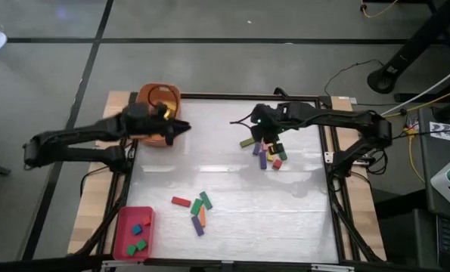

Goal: Sort blocks by size
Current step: Put the small green block into the red bin

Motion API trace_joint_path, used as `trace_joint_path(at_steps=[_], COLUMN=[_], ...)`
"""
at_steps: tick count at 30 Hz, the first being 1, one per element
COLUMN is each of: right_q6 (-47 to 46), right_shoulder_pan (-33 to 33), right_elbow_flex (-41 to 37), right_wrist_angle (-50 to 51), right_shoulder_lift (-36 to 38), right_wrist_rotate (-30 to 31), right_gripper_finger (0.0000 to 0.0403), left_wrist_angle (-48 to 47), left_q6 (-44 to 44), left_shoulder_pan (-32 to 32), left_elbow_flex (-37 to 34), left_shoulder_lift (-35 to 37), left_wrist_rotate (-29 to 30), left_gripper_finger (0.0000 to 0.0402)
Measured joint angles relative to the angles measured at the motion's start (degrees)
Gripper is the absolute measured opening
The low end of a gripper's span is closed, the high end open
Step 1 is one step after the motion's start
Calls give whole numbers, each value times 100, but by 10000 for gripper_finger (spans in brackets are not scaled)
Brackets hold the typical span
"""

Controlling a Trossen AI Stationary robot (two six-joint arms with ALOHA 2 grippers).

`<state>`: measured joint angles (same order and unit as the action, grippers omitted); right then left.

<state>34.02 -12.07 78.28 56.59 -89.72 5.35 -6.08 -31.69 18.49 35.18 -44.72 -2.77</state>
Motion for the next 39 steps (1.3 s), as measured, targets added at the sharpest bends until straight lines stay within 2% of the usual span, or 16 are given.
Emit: trace_joint_path(at_steps=[4, 8, 18, 24, 29, 35, 39], right_q6=[380, 652, 884, 995, 992, 981, 981], right_shoulder_pan=[272, 583, 1133, 1169, 1171, 1169, 1169], right_elbow_flex=[-7, -7, -11, -18, -18, -18, -18], right_wrist_angle=[-1182, -2294, -3827, -4224, -4385, -4658, -4661], right_shoulder_lift=[60, -53, -607, -949, -989, -989, -989], right_wrist_rotate=[1, 100, 1241, 1345, 1359, 1374, 1379], right_gripper_finger=[128, 128, 128, 128, 128, 128, 128], left_wrist_angle=[2141, 2917, 3004, 3570, 3437, 3415, 3364], left_q6=[-435, -775, -1168, -991, -1190, -990, -892], left_shoulder_pan=[-543, -843, -1140, -1196, -1194, -1201, -1201], left_elbow_flex=[-720, -918, -927, -925, -925, -923, -923], left_shoulder_lift=[-141, -474, -1442, -1930, -2113, -2178, -2178], left_wrist_rotate=[56, 377, 1171, 1199, 1198, 1199, 1321], left_gripper_finger=[118, 118, 118, 118, 118, 120, 141])
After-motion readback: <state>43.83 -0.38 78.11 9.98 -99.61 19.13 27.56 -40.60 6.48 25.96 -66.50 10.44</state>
